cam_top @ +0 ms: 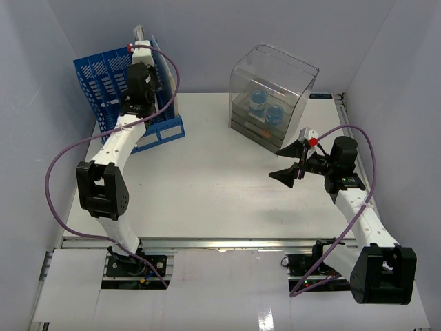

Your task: Organize the desk

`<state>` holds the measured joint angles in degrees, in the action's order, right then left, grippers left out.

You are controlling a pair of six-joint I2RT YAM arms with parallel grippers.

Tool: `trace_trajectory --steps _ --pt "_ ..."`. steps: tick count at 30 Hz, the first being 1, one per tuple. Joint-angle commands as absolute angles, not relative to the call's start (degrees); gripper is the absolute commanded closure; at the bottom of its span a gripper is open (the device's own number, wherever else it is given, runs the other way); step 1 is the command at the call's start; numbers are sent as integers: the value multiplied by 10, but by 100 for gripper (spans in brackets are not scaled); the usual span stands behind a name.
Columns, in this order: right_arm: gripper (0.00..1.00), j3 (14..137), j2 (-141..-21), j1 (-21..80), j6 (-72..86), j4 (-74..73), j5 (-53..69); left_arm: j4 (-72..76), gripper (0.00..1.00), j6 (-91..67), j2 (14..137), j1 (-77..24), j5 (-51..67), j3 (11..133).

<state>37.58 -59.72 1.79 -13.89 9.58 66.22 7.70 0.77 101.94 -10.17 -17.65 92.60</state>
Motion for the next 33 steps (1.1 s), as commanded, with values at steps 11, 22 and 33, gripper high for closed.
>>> trace_trajectory --steps 11,22,33 --pt "4 378 -594 11 -144 104 676 161 100 -36 1041 -84 -167 919" --pt "4 379 -596 8 -146 100 679 185 100 -76 1019 -74 -147 832" --pt "4 377 -597 7 -149 99 673 78 6 -102 999 -74 -105 880"
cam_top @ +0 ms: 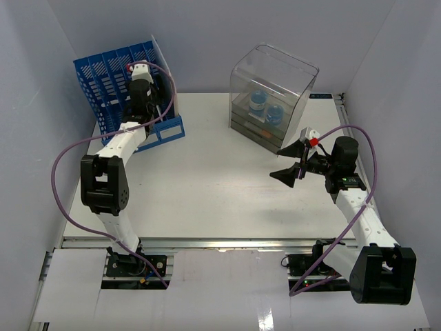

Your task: Organize the desk

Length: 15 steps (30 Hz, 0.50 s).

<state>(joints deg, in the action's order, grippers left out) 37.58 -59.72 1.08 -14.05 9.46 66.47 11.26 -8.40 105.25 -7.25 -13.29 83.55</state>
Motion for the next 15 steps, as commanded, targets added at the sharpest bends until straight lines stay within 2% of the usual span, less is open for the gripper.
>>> trace_trajectory --steps 1,9,15 --pt "4 377 -596 7 -150 98 672 67 4 -101 992 -74 -97 883" --pt "4 384 -594 -14 -180 75 651 29 2 -83 858 -70 30 839" --pt "5 383 -588 -51 -177 70 626 37 2 -131 706 -70 195 691"
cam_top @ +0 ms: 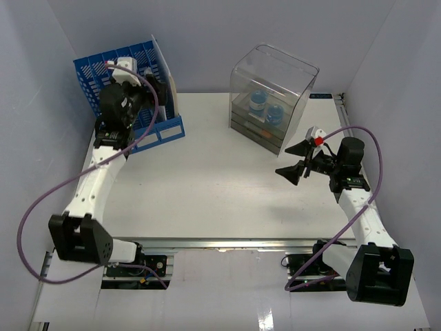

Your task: Organize the desk

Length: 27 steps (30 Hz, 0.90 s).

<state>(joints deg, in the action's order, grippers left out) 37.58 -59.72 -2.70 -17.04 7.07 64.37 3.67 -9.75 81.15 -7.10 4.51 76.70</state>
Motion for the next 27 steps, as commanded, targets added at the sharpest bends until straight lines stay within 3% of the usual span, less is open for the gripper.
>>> trace_trajectory --steps 1,5,9,18,27 --pt "8 379 -587 -65 -161 80 620 46 2 -150 680 -70 231 654" --pt "10 384 -588 -107 -115 82 591 103 2 -204 569 -70 356 484" --pt "10 402 -588 -115 -177 -31 517 110 2 -199 475 -71 397 353" --pt "10 379 -520 -115 -167 -68 311 42 2 -158 357 -72 405 293" --pt "10 337 -489 -117 -65 -35 143 14 2 -145 330 -73 368 296"
